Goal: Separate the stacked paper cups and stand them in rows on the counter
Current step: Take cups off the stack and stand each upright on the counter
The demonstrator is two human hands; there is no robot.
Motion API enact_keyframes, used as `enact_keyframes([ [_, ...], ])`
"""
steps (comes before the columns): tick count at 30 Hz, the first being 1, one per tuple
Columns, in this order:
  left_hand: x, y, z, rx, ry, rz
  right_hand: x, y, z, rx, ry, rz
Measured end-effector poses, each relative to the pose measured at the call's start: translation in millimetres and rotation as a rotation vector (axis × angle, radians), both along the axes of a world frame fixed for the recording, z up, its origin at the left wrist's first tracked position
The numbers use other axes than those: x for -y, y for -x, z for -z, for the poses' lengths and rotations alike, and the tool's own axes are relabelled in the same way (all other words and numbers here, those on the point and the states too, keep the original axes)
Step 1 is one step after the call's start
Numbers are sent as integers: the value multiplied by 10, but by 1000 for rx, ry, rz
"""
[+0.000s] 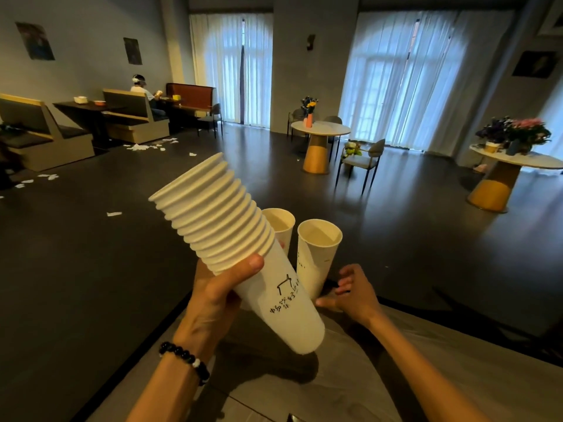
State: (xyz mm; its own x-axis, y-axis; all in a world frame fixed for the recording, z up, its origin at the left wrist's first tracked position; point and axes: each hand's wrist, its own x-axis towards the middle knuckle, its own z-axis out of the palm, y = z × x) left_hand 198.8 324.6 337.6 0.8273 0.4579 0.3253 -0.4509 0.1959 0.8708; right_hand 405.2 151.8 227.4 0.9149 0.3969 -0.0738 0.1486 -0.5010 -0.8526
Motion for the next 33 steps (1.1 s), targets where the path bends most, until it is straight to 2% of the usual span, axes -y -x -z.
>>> enact_keyframes([
  [2, 190, -37, -52, 7, 5, 59, 232, 124, -200, -4, -17, 77],
  [3, 289, -58, -75, 0, 4, 80, 333, 230, -346, -72, -87, 46],
  [5, 536, -101, -123, -14, -13, 136, 582, 510, -686, -330, -275, -119],
  [7, 768, -145, -147, -28, -7, 191, 826, 779, -942, -429, -341, -310],
  [10, 1078, -160, -200, -57, 42, 254, 1110, 1030, -1141, -375, -199, -514],
  [12, 1184, -141, -222, -71, 54, 260, 1174, 1063, -1145, -262, -76, -549],
  [15, 1326, -42, -291, -110, 19, 180, 1303, 1081, -1077, -141, -26, -526],
  [18, 1459, 16, -303, -141, -42, 86, 1439, 1159, -1024, -33, -63, -468],
  [23, 1434, 23, -494, -90, 88, 38, 1722, 1126, -698, 183, -37, -208],
  [26, 1232, -2, -709, 41, 185, 56, 1811, 987, -493, 86, -137, -3],
  [29, 981, -36, -754, 74, 138, 57, 1676, 851, -359, -69, -240, 202],
  [33, 804, -46, -581, 18, 19, 66, 1320, 653, -266, -120, -236, 212],
])
